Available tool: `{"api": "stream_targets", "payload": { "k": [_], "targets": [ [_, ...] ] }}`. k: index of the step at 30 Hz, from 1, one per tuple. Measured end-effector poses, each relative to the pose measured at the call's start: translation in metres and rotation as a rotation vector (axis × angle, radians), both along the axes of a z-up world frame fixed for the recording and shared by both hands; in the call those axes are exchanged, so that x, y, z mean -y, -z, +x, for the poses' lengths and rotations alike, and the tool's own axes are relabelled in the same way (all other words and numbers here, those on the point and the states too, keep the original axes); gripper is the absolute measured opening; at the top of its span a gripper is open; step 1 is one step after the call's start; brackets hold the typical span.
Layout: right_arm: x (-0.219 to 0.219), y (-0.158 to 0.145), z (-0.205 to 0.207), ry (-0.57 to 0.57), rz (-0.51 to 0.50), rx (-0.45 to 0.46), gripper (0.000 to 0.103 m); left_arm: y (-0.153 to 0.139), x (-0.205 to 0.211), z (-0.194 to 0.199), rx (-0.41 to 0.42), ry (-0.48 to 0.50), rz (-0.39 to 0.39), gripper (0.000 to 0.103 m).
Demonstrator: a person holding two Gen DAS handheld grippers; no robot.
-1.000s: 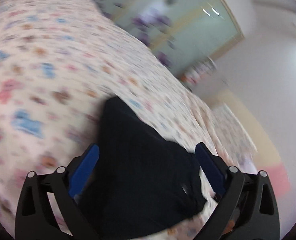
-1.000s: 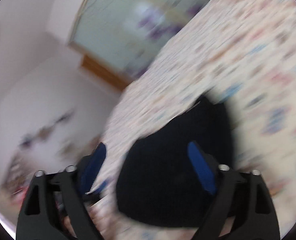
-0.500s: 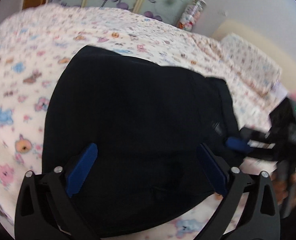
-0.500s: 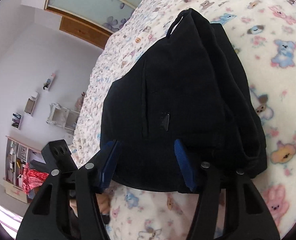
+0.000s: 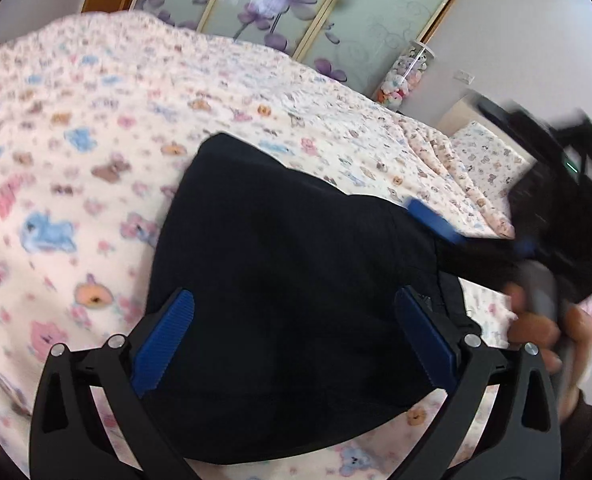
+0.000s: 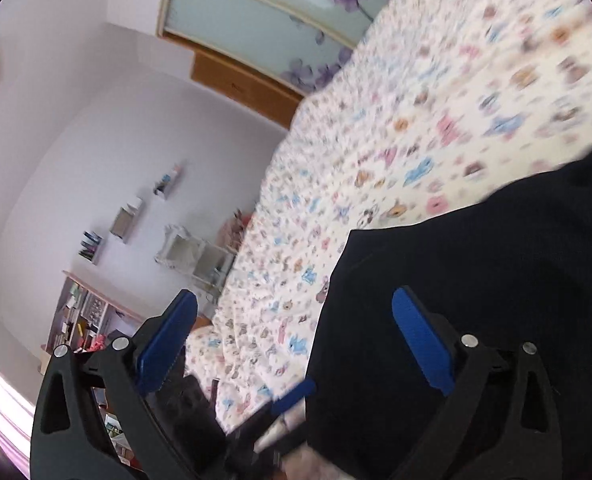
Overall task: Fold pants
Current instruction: 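Lay the bundle flat and open both grippers to release it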
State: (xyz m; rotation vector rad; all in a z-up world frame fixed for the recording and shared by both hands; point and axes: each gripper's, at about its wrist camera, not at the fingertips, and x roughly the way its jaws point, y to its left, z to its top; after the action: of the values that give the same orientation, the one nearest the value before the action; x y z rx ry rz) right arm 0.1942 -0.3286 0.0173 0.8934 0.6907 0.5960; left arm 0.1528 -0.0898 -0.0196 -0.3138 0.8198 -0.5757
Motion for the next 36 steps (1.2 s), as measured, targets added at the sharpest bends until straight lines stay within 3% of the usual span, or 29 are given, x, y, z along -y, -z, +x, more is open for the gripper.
{"api": "stream_targets", "payload": {
  "k": [3, 5, 6, 8, 10, 12, 14, 16, 19, 21, 24, 30, 32, 34, 36],
  "targets": [
    [-0.014, 0.011, 0.034, -0.023, -0.018, -0.064, 0.102, 0.003, 0.006, 0.001, -0.009, 0.023, 0.008, 0.101],
    [-0.012, 0.027, 0.038, 0.013, -0.095, -0.166, 0.1, 0.003, 0.012, -0.001, 0.002, 0.042, 0.056, 0.101],
    [-0.009, 0.036, 0.037, 0.028, -0.116, -0.2, 0.093, 0.004, 0.015, -0.003, 0.008, 0.048, 0.08, 0.101],
    [0.005, 0.048, 0.025, 0.063, -0.188, -0.215, 0.05, 0.005, 0.019, -0.003, 0.015, 0.053, 0.107, 0.101],
    [0.016, 0.055, 0.012, 0.088, -0.215, -0.214, 0.039, 0.005, 0.021, -0.004, 0.024, 0.05, 0.122, 0.101],
    [0.023, 0.057, 0.003, 0.096, -0.206, -0.216, 0.043, 0.003, 0.023, -0.005, 0.04, 0.045, 0.137, 0.101],
    [0.027, 0.047, -0.01, 0.081, -0.196, -0.199, 0.082, -0.001, 0.027, -0.007, 0.077, 0.04, 0.178, 0.101],
    [0.029, 0.03, -0.03, 0.084, -0.174, -0.114, 0.1, -0.009, 0.03, -0.012, 0.151, 0.023, 0.233, 0.101],
    [0.042, 0.008, -0.06, 0.156, -0.23, -0.022, 0.102, -0.019, 0.035, -0.014, 0.247, 0.01, 0.284, 0.101],
    [0.058, 0.005, -0.075, 0.173, -0.206, -0.002, 0.102, -0.024, 0.035, -0.007, 0.252, 0.018, 0.257, 0.101],
    [0.081, 0.013, -0.085, 0.2, -0.098, 0.017, 0.102, -0.03, 0.036, 0.021, 0.16, 0.087, 0.111, 0.101],
    [0.102, 0.028, -0.079, 0.228, -0.019, -0.025, 0.102, -0.039, 0.05, 0.083, 0.064, 0.097, -0.002, 0.101],
    [0.1, 0.03, -0.076, 0.219, -0.027, -0.037, 0.102, -0.031, 0.055, 0.098, 0.019, 0.09, 0.008, 0.101],
    [0.103, 0.033, -0.076, 0.223, -0.04, -0.057, 0.102, -0.005, 0.06, 0.127, -0.114, 0.043, 0.104, 0.101],
    [0.105, 0.037, -0.076, 0.219, -0.038, -0.07, 0.102, 0.019, 0.056, 0.141, -0.191, 0.032, 0.107, 0.101]
  ]
}}
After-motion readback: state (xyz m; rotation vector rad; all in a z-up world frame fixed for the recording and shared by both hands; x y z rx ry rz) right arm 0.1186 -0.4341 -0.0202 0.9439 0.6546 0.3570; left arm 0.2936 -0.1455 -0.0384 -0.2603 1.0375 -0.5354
